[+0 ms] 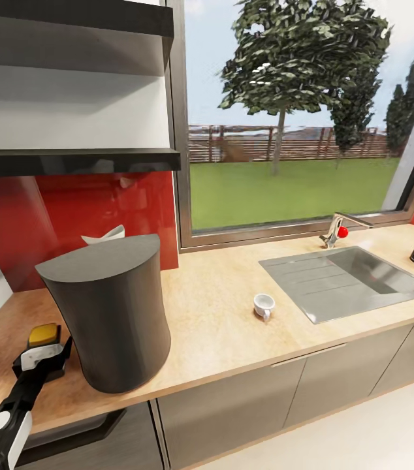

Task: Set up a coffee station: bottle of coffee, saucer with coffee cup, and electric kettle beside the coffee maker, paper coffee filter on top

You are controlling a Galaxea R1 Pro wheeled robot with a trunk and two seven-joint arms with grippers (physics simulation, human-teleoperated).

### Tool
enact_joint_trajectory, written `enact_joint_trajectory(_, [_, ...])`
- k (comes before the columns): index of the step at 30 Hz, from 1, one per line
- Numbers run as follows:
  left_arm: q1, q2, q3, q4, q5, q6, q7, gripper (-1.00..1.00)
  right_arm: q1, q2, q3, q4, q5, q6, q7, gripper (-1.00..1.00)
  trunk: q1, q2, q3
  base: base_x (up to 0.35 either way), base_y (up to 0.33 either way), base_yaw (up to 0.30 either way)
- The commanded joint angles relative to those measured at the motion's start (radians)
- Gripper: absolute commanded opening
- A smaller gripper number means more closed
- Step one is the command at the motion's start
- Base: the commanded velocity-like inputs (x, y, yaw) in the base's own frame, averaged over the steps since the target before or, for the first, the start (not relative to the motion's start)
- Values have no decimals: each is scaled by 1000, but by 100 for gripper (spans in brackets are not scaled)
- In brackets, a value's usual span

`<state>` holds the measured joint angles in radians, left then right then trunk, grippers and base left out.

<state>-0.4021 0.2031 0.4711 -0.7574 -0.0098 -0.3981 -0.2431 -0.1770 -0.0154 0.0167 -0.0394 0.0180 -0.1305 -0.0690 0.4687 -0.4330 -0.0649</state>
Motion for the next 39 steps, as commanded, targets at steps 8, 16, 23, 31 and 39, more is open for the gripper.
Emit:
enact_joint_trajectory(8, [-1, -1, 4, -1, -1, -2, -8, 100, -1, 0, 2, 1, 2, -3, -3, 100, 1, -2, -2, 0, 0, 0])
enact_joint_trajectory(16, [-1, -1, 4, -3, -1, -2, -8, 100, -1, 0, 3, 1, 2, -3, -3, 100, 1, -2, -2, 0, 0, 0])
enact_joint_trajectory(23, [-1, -1, 4, -5, -2, -2, -8, 100, -1, 0, 3, 1, 3, -3, -3, 100, 1, -2, -2, 0, 0, 0])
enact_joint_trajectory(31, [-1, -2, 4, -5, -2, -2, -3, 100, -1, 0, 3, 1, 3, -3, -3, 100, 1, -2, -2, 0, 0, 0])
enact_joint_trajectory(39, [-1, -2, 6, -5, -2, -1, -2, 100, -1, 0, 3, 1, 2, -3, -3, 100, 1, -2, -2, -80, 0, 0])
